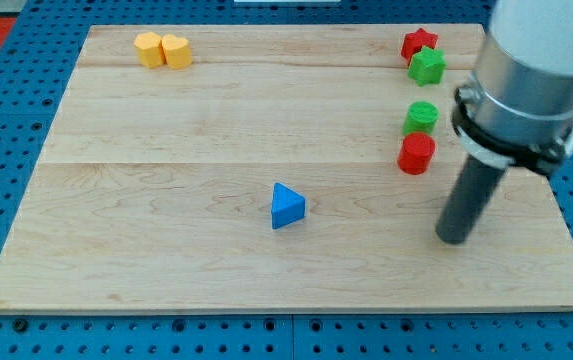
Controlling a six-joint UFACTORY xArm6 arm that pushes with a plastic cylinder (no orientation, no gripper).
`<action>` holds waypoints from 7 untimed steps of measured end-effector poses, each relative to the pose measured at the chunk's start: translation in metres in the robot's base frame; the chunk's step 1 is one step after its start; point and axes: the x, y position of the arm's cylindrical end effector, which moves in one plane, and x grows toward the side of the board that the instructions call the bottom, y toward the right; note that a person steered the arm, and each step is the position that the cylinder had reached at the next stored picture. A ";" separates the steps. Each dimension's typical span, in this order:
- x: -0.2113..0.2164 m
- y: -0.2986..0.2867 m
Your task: Slide the blue cube closer to the blue triangle
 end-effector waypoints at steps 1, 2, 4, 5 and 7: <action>0.010 0.051; -0.012 0.077; -0.039 0.072; -0.039 0.056; -0.042 0.032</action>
